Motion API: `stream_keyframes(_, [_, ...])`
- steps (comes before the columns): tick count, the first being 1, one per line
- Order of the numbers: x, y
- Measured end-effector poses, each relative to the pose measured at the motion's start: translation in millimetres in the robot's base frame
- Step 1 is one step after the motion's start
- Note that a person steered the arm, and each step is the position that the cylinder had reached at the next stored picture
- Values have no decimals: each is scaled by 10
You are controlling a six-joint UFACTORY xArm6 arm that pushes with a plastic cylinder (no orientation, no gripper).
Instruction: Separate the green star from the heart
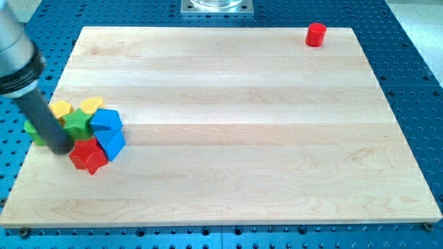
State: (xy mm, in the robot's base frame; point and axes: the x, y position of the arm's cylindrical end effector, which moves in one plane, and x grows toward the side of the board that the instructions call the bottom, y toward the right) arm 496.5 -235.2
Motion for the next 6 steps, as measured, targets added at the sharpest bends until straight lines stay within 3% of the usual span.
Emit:
stream_keyframes(1, [-194,83])
stream_keyframes(2, [-236,-268])
stream_keyframes(3, [-596,95])
stream_keyframes(5, [-762,735])
stream_keyframes(6, [-690,239])
